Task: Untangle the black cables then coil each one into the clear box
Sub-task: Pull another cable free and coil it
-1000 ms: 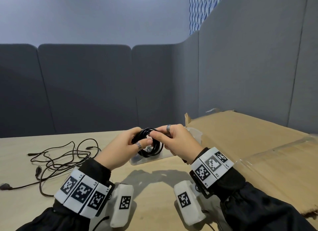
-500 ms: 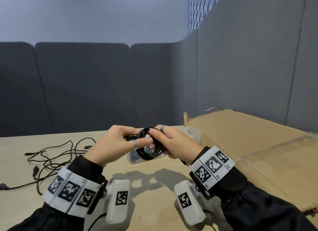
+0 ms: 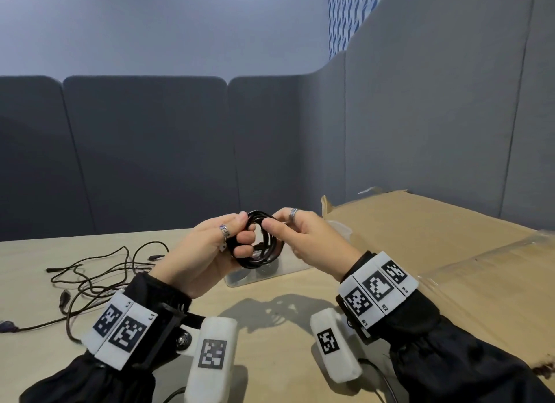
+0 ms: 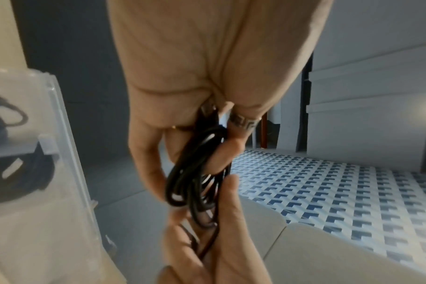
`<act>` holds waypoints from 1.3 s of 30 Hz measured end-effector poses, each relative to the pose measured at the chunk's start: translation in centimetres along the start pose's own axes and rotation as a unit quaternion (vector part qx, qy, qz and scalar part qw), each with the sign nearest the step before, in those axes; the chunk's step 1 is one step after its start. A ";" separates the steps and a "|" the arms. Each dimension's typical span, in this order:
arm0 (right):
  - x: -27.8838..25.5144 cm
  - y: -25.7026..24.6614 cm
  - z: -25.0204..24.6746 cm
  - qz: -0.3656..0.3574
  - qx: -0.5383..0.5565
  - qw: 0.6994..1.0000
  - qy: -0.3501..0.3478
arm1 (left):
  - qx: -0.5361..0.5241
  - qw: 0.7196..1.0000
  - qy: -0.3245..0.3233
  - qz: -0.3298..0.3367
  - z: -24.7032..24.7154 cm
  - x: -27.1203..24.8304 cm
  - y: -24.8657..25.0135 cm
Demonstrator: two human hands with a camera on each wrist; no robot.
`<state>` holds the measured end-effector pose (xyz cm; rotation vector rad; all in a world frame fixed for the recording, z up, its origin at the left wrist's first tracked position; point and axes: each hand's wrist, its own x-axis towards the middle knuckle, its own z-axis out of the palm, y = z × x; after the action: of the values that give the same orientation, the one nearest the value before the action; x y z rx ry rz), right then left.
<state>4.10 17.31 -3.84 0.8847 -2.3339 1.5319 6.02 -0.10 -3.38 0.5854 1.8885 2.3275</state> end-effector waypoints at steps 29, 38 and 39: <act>0.0 -0.1 0.4 0.078 0.319 0.942 0.074 | 0.043 0.996 -0.047 0.064 0.8 0.0 -1.2; -0.4 -0.6 1.6 0.094 0.300 0.948 -0.048 | 0.093 0.993 -0.013 0.077 1.4 0.1 -1.5; -0.4 -0.3 1.6 0.089 0.295 0.950 -0.053 | 0.107 0.991 -0.006 0.077 1.4 0.0 -1.5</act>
<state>4.81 15.90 -4.51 0.9027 -2.0857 2.3840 6.23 1.59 -4.61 0.7907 2.1774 2.2156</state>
